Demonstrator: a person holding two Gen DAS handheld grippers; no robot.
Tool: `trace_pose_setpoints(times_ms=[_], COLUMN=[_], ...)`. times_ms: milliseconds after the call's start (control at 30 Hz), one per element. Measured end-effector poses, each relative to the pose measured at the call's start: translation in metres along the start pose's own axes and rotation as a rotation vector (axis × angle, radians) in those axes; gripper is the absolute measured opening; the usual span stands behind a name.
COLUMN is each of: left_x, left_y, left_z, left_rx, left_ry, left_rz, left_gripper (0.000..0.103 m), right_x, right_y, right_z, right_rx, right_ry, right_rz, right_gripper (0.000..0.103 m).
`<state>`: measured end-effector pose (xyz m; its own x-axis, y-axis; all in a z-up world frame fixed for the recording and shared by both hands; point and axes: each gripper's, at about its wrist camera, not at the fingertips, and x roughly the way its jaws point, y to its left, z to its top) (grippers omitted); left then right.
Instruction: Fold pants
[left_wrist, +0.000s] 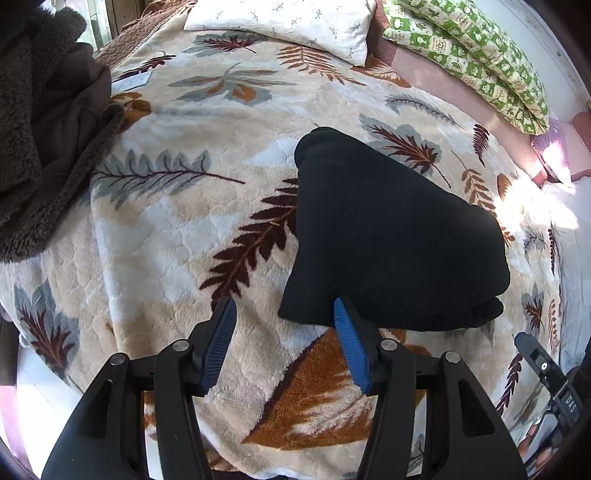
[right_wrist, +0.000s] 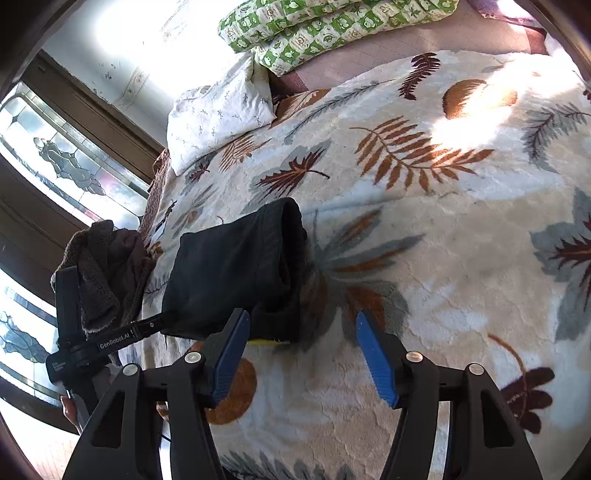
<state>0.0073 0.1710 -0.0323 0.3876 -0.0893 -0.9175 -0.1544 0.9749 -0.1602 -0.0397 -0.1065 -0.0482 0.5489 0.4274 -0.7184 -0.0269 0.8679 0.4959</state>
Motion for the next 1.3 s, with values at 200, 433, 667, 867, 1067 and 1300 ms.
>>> trace_pose_setpoints(times_ms=[200,433,667,867,1067,1300], left_x=[-0.012,-0.016,-0.019,-0.022,-0.024,-0.026], left_y=[-0.005,-0.020,-0.043,-0.064,-0.078,-0.083], left_z=[-0.028,-0.053,-0.076,-0.085,-0.089,-0.089], left_rx=[-0.006,0.002,0.039,0.111,0.163,0.177], left_ry=[-0.028,-0.079,-0.144,-0.170,-0.180,-0.177], left_rz=[0.036,0.080,0.117,0.112,0.076,0.054], left_gripper=[0.054,0.054,0.054,0.054,0.054,0.054], right_x=[-0.013,-0.023,-0.039,-0.052,-0.060,-0.062], right_y=[0.014,0.041,0.057,0.050,0.040,0.022], right_z=[-0.029,-0.058,-0.089,-0.109,-0.113,-0.115], right_rx=[-0.080,-0.150,-0.245,-0.231,-0.204,-0.146], right_ry=[0.006,-0.071,-0.167,-0.207,-0.218,-0.205], right_rz=[-0.132,-0.329,-0.412,-0.420,-0.437,-0.443], right_gripper=[0.081,0.100,0.102,0.102,0.102,0.102])
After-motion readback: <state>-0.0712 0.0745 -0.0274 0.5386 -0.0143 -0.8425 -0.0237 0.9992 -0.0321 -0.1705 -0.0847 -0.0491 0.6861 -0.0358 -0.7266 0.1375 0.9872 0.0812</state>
